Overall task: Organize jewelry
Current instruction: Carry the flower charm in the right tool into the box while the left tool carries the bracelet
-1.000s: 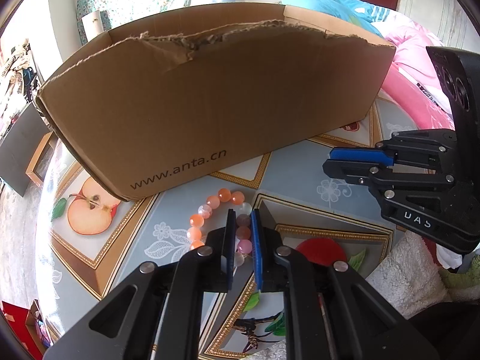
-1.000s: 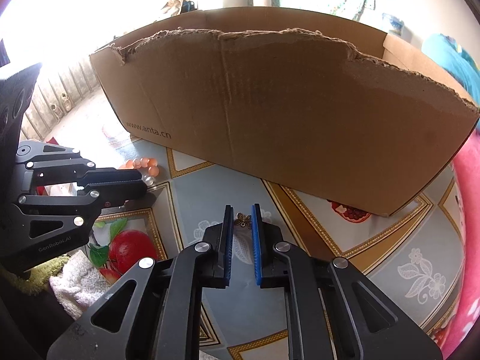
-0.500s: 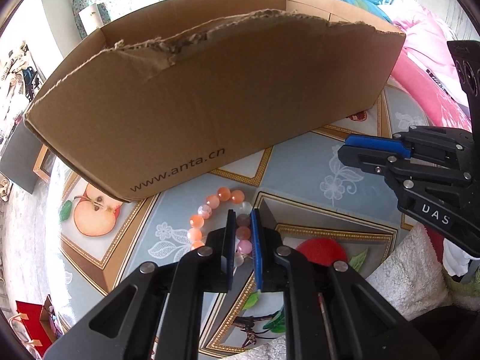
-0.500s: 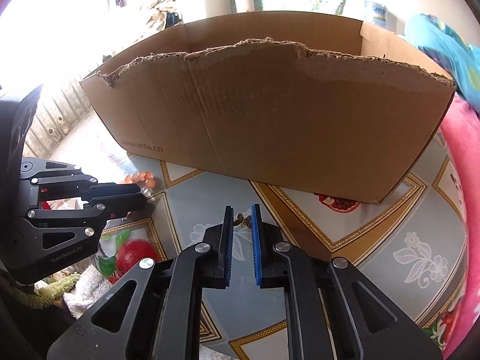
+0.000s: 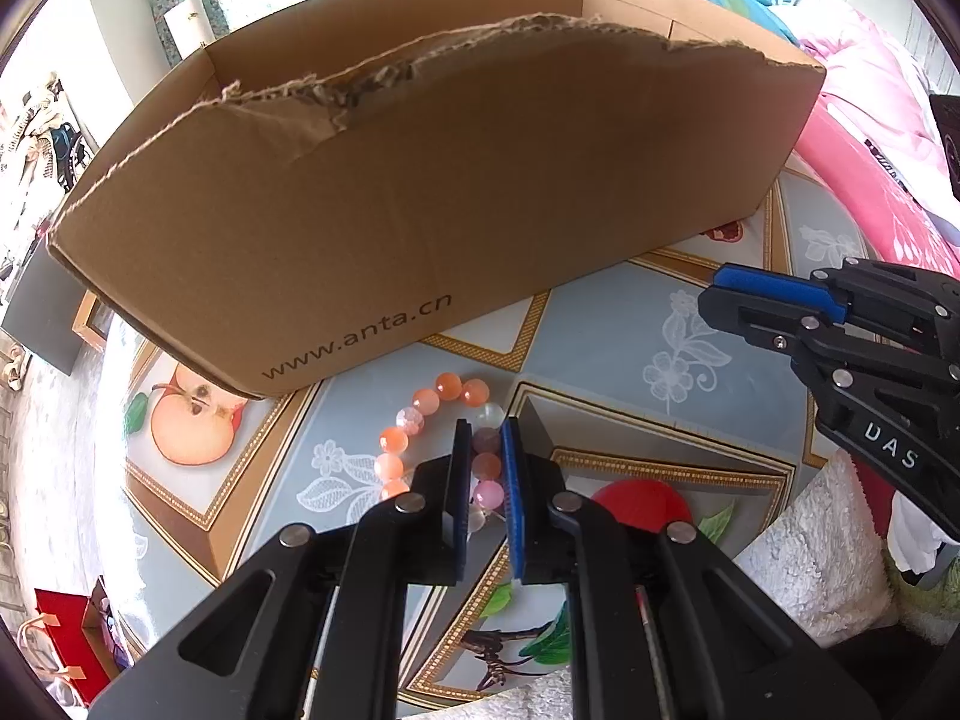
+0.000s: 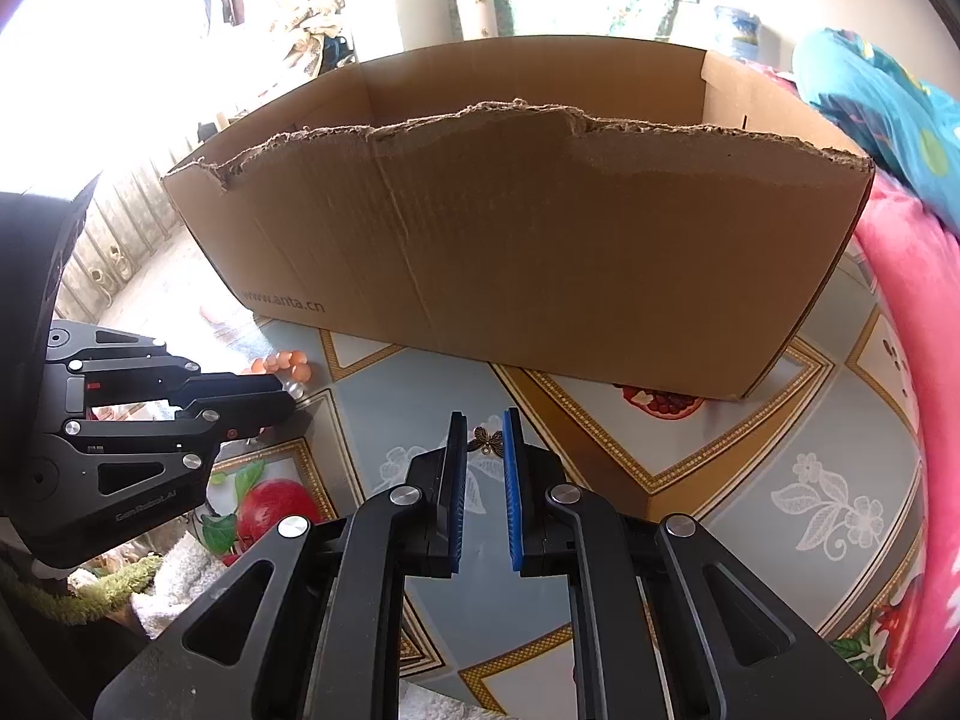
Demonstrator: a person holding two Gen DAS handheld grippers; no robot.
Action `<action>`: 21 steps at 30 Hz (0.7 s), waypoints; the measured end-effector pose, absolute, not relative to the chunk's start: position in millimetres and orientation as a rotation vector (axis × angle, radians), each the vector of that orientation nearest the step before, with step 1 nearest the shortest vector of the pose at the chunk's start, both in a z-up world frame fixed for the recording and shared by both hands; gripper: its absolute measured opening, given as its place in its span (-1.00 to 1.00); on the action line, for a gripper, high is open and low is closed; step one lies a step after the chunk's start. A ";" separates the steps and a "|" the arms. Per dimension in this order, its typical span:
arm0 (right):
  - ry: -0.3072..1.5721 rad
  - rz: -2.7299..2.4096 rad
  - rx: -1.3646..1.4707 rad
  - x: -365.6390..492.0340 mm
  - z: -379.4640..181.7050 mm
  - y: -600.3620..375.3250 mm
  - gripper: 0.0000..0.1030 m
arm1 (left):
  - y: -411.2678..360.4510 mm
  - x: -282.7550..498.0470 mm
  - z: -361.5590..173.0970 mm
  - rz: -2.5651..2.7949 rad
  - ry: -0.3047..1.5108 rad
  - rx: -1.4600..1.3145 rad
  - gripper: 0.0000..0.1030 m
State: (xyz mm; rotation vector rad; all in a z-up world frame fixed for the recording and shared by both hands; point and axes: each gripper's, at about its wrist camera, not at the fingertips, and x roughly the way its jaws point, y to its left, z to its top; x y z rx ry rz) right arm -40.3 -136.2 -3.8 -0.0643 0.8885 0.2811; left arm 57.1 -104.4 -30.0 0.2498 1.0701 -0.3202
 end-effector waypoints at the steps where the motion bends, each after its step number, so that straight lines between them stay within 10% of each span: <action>1: 0.888 0.281 -0.061 -40.8 -3.4 -136.9 -0.81 | -104.7 57.3 -29.9 -0.320 1.070 0.251 -0.81; 21: 0.888 0.282 -0.041 -37.8 -1.7 -144.7 -0.81 | -105.0 57.6 -31.0 -0.322 1.065 0.244 -0.81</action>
